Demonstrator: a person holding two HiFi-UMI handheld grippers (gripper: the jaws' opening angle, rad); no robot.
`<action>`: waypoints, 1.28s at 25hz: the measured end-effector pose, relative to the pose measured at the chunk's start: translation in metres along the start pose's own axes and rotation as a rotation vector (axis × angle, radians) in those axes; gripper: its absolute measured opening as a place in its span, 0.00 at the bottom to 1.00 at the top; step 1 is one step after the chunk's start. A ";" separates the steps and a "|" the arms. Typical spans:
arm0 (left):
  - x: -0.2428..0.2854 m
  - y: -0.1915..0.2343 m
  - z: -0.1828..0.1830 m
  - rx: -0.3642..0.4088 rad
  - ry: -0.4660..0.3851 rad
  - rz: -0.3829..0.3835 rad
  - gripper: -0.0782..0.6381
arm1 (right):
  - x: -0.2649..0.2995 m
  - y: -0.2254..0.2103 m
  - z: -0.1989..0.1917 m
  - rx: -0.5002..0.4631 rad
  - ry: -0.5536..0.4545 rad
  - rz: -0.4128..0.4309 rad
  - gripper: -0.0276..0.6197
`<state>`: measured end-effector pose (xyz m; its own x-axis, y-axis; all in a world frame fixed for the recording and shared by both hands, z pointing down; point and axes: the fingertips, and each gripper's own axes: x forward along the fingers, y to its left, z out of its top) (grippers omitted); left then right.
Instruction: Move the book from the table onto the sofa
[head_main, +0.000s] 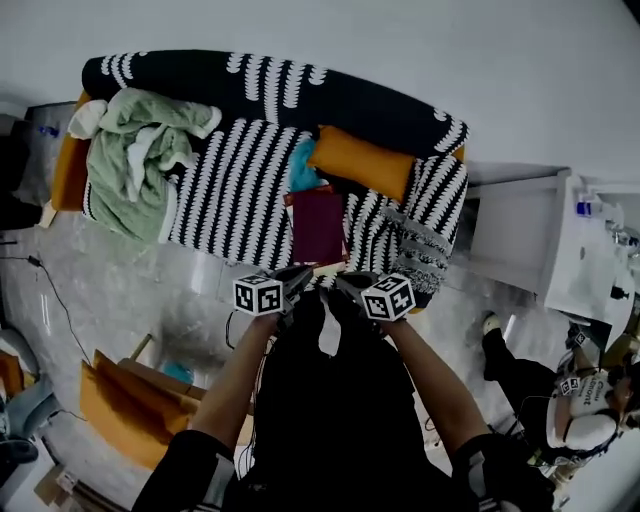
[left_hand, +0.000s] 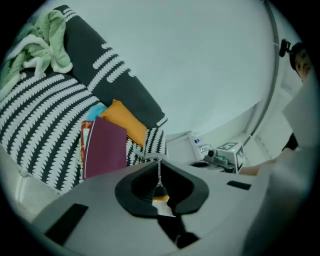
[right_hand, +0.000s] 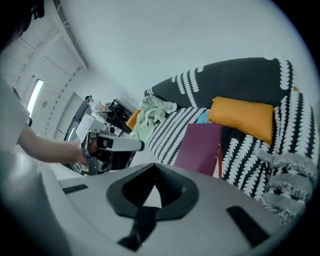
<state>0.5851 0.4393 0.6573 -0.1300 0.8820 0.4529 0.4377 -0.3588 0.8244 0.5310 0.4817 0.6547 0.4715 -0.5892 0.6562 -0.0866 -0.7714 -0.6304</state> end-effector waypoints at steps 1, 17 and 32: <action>-0.006 -0.012 -0.001 0.017 0.006 -0.015 0.14 | -0.007 0.008 0.001 -0.008 -0.011 0.011 0.05; -0.079 -0.082 -0.019 0.088 -0.064 -0.021 0.14 | -0.069 0.074 0.013 -0.021 -0.228 0.086 0.05; -0.091 -0.104 -0.024 0.126 -0.081 -0.052 0.13 | -0.067 0.110 0.004 -0.040 -0.242 0.187 0.05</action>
<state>0.5303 0.3891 0.5386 -0.0852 0.9221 0.3775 0.5408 -0.2755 0.7948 0.4939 0.4374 0.5400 0.6389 -0.6512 0.4096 -0.2235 -0.6666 -0.7111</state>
